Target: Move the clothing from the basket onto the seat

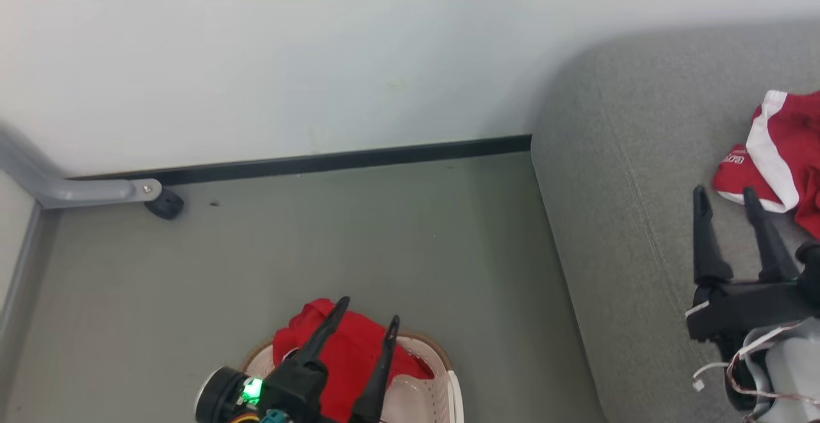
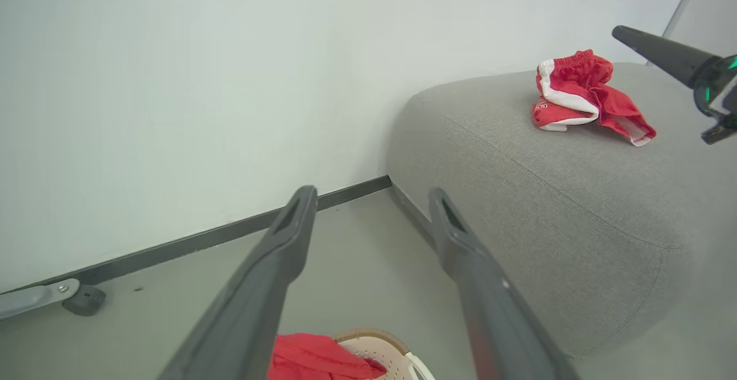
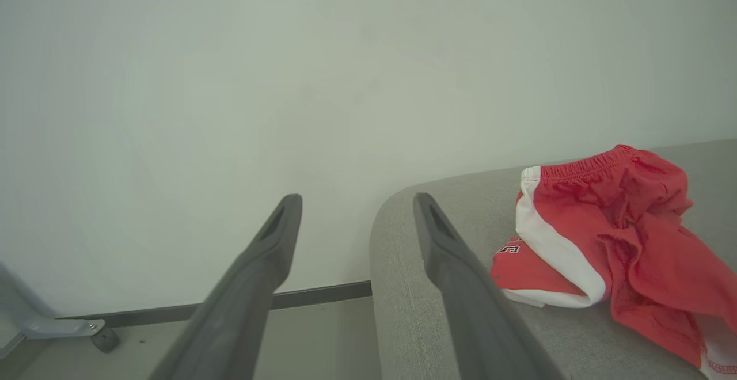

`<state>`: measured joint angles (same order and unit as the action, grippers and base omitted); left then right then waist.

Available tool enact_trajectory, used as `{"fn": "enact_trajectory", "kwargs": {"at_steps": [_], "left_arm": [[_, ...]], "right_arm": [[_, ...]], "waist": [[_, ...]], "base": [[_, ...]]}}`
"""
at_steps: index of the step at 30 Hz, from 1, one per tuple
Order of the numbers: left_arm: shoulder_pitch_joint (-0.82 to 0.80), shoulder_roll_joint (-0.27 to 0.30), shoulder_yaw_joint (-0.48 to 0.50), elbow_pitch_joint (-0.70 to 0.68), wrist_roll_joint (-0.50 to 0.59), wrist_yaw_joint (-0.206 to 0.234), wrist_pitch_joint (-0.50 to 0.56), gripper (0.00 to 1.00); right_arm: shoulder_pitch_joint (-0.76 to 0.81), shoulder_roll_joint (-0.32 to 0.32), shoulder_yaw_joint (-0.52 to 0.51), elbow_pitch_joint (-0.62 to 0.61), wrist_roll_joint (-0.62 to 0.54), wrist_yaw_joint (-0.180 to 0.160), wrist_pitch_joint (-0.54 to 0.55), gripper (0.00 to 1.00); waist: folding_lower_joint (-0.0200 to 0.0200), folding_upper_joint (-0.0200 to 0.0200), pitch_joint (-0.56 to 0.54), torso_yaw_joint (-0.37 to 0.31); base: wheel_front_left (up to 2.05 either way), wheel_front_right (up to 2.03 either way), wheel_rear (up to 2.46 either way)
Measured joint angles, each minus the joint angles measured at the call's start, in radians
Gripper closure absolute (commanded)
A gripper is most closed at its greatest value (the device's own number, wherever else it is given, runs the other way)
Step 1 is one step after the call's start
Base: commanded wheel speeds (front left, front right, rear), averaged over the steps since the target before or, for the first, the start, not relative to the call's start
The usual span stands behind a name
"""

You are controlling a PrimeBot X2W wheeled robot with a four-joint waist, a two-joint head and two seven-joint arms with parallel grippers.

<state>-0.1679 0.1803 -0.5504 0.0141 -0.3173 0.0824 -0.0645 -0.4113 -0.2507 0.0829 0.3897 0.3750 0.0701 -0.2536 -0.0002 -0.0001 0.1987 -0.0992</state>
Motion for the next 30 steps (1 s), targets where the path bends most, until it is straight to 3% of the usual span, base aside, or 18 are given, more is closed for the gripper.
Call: {"fn": "enact_trajectory", "kwargs": {"at_steps": [30], "left_arm": [[0.203, 0.020, 0.238, 0.044, -0.038, 0.041, -0.043, 0.00]], "right_arm": [[0.382, 0.057, 0.087, -0.204, -0.050, -0.031, 0.000, 0.00]], "waist": [[0.0001, 0.0001, -0.221, 0.085]], "base": [[0.00, 0.00, 0.00]]}}
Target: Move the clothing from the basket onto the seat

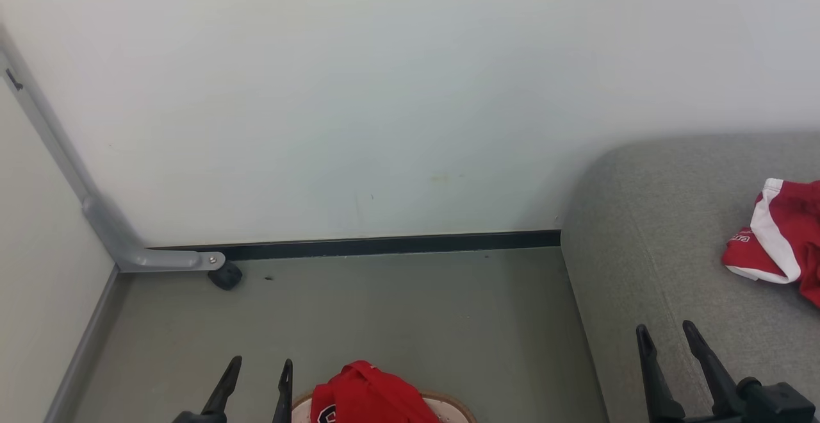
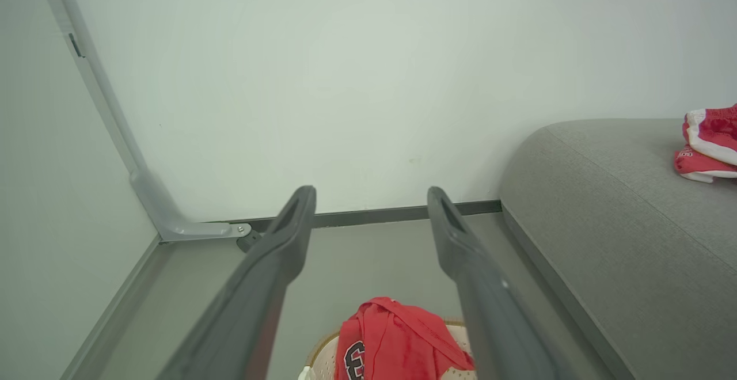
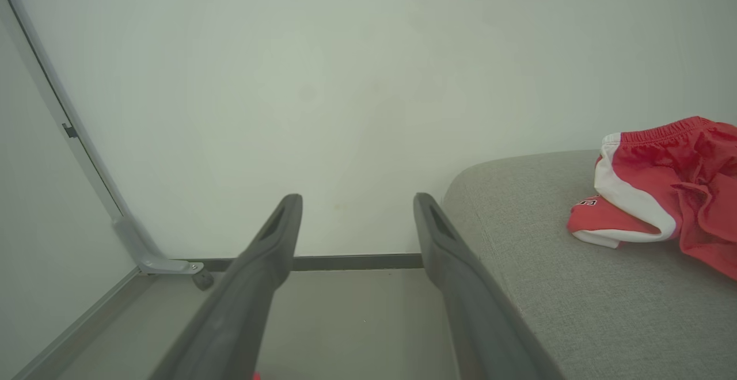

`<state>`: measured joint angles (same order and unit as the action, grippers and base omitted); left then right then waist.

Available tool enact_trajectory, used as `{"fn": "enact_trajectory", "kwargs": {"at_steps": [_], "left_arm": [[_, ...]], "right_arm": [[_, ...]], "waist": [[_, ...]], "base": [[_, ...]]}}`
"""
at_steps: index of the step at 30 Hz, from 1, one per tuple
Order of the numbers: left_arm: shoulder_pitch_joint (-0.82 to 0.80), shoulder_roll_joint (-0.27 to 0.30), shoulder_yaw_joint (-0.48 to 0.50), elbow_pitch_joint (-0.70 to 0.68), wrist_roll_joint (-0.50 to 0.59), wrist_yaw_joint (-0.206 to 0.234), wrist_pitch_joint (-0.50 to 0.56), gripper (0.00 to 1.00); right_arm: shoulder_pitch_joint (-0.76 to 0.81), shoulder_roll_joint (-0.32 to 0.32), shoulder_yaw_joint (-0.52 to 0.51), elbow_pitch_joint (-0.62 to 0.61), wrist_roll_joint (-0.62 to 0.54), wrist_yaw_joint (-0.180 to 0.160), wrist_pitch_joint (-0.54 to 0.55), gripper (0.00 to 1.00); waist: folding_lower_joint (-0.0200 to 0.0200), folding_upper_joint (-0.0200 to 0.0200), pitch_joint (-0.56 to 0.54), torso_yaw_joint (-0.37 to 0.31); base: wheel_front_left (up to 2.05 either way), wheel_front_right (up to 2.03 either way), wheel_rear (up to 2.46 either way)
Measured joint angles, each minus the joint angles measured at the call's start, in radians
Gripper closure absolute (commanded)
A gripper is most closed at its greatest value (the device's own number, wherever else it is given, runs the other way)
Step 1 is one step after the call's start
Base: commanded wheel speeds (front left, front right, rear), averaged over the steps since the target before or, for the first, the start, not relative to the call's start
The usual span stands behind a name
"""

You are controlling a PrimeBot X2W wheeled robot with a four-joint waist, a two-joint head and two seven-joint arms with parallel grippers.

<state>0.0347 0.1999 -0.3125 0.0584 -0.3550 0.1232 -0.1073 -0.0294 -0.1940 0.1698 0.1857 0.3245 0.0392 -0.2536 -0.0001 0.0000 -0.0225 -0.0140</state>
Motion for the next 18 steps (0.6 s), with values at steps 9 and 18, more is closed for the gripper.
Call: {"fn": "enact_trajectory", "kwargs": {"at_steps": [9, 18], "left_arm": [[0.016, -0.012, 0.027, 0.003, 0.002, 0.000, -0.001, 0.00], [0.039, -0.044, 0.068, 0.022, 0.011, 0.000, -0.001, 0.00]], "right_arm": [[0.035, 0.000, -0.005, -0.039, 0.000, -0.014, 0.000, 0.00], [0.057, -0.003, -0.017, -0.075, 0.000, -0.031, 0.002, 0.00]], "waist": [[0.0001, 0.0000, -0.005, 0.004], [0.0002, 0.0000, -0.006, 0.004]], "base": [[0.00, 0.00, 0.00], [0.00, 0.00, 0.00]]}}
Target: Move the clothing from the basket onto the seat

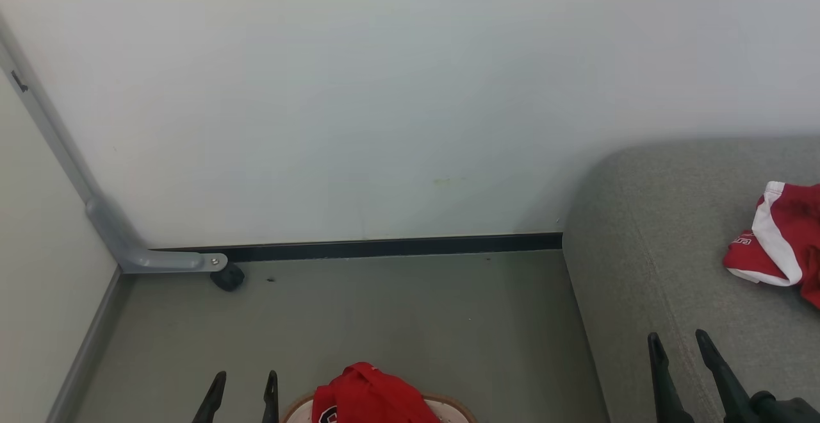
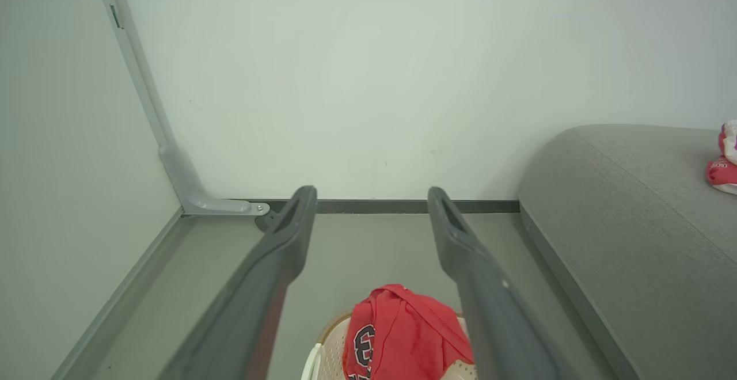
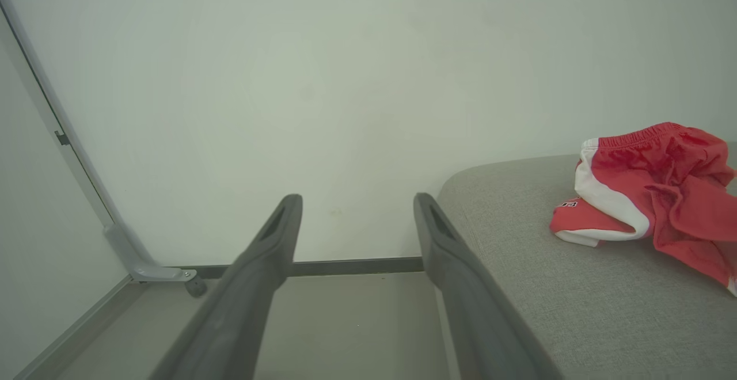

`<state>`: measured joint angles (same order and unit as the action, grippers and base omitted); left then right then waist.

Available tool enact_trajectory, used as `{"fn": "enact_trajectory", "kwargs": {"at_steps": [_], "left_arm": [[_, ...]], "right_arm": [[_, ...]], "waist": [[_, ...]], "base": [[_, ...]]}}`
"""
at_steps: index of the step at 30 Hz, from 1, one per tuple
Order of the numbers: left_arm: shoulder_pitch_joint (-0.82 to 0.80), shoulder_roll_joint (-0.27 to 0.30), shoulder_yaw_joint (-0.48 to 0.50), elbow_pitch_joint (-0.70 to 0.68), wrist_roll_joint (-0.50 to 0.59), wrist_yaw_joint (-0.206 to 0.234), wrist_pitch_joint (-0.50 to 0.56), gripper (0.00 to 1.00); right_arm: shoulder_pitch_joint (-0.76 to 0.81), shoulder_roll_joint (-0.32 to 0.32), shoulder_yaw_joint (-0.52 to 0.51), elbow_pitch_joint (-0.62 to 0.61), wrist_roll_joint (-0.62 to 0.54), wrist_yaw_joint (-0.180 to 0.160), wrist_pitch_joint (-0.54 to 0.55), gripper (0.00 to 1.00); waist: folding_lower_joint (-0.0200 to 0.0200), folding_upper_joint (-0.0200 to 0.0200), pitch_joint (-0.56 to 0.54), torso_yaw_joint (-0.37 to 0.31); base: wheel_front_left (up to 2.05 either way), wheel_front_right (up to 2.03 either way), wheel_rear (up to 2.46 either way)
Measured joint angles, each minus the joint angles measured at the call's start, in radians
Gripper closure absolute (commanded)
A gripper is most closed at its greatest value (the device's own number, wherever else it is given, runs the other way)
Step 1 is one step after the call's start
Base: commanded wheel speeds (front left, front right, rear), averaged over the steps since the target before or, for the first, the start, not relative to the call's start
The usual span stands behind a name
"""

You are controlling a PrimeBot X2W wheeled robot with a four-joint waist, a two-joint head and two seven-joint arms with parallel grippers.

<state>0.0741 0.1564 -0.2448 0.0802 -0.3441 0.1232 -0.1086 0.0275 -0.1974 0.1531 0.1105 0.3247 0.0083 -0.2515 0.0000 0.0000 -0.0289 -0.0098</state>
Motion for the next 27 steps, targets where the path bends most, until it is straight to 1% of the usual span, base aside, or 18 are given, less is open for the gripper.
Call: {"fn": "enact_trajectory", "kwargs": {"at_steps": [9, 14, 27], "left_arm": [[0.000, -0.010, 0.011, 0.002, 0.004, 0.000, 0.000, 0.00], [0.000, -0.017, 0.015, 0.002, 0.029, 0.000, 0.001, 0.00], [0.000, -0.033, 0.019, 0.011, 0.035, 0.000, 0.003, 0.00]], "right_arm": [[0.008, 0.000, -0.001, -0.021, 0.000, -0.001, 0.005, 0.00], [0.008, 0.000, -0.002, -0.035, 0.000, -0.009, 0.007, 0.00], [0.018, -0.006, -0.006, -0.078, 0.000, -0.017, 0.022, 0.00]], "waist": [[0.0000, 0.0000, 0.004, 0.003], [0.0000, 0.0000, 0.007, 0.005], [0.0000, 0.0000, 0.024, 0.011]], "base": [[0.00, 0.00, 0.00], [0.00, 0.00, 0.00], [0.00, 0.00, 0.00]]}}
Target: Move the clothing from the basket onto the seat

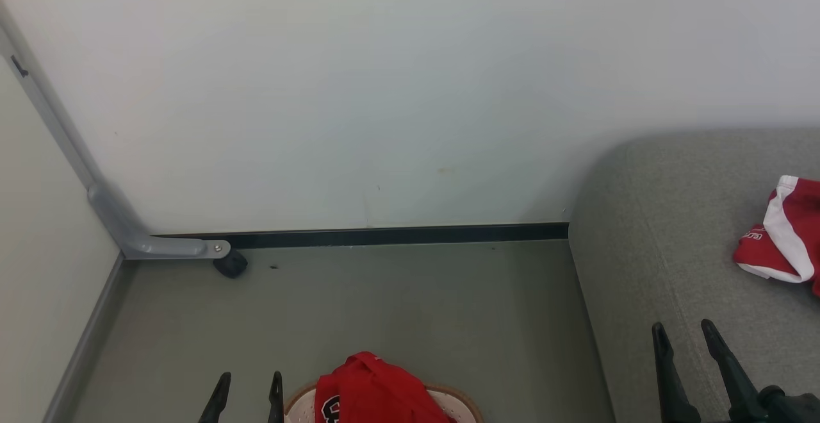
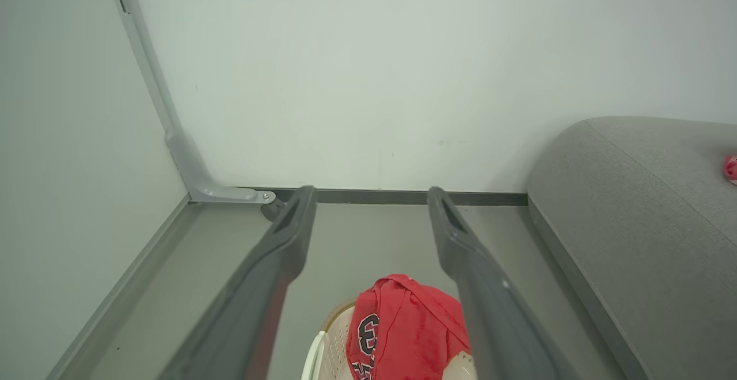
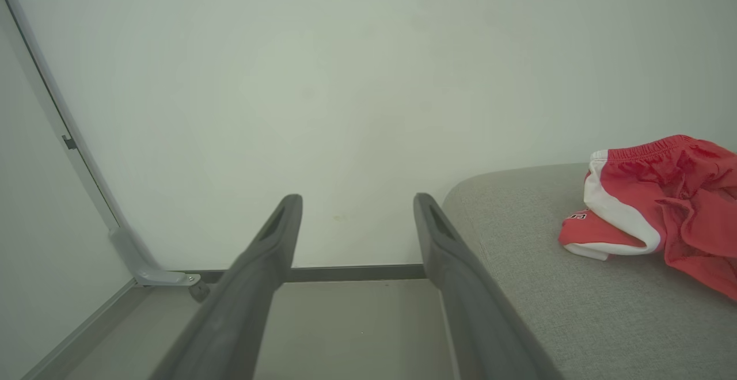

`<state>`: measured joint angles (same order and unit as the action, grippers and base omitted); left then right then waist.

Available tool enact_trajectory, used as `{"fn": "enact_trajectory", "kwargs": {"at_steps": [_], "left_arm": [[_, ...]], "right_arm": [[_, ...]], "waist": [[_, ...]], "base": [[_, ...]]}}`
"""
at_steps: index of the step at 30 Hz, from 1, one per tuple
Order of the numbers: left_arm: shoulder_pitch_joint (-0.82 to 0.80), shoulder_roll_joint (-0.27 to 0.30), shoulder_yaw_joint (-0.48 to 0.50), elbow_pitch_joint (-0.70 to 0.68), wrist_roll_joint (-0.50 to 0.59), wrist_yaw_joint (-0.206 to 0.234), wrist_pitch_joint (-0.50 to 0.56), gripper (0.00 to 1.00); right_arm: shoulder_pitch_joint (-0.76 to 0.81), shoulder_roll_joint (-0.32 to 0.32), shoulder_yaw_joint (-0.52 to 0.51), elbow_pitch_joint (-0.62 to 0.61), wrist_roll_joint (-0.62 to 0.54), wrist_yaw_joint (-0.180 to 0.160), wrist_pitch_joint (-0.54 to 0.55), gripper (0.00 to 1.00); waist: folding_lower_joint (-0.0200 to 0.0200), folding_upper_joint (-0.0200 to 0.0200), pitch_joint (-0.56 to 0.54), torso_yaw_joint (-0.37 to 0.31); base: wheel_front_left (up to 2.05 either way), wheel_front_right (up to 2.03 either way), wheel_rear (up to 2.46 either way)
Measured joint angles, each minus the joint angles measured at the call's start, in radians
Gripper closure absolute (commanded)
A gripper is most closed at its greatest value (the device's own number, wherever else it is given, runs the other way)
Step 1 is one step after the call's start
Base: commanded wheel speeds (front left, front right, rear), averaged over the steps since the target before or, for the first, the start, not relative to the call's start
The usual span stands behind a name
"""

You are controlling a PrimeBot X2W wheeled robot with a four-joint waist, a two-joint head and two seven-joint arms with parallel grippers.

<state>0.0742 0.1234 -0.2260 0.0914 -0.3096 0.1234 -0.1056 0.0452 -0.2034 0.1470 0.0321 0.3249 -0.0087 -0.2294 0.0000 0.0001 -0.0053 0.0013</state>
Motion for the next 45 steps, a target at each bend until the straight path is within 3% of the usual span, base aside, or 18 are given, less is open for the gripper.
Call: {"fn": "enact_trajectory", "kwargs": {"at_steps": [13, 30, 45], "left_arm": [[-0.019, -0.034, -0.040, 0.079, -0.004, 0.000, 0.017, 0.00], [-0.221, -0.062, -0.082, 0.298, -0.015, -0.010, 0.050, 0.00], [-0.427, -0.069, -0.111, 0.536, -0.044, -0.055, 0.125, 0.00]], "right_arm": [[-0.027, -0.009, 0.005, -0.093, -0.011, 0.000, 0.018, 0.00], [-0.168, -0.023, -0.004, -0.234, -0.028, -0.012, 0.045, 0.00], [-0.318, -0.020, 0.000, -0.346, -0.045, -0.019, 0.055, 0.00]], "waist": [[0.0000, 0.0000, 0.090, -0.008], [0.0002, 0.0001, 0.300, -0.038], [0.0003, 0.0001, 0.519, -0.091]], "base": [[0.00, 0.00, 0.00], [0.00, 0.00, 0.00], [0.00, 0.00, 0.00]]}}
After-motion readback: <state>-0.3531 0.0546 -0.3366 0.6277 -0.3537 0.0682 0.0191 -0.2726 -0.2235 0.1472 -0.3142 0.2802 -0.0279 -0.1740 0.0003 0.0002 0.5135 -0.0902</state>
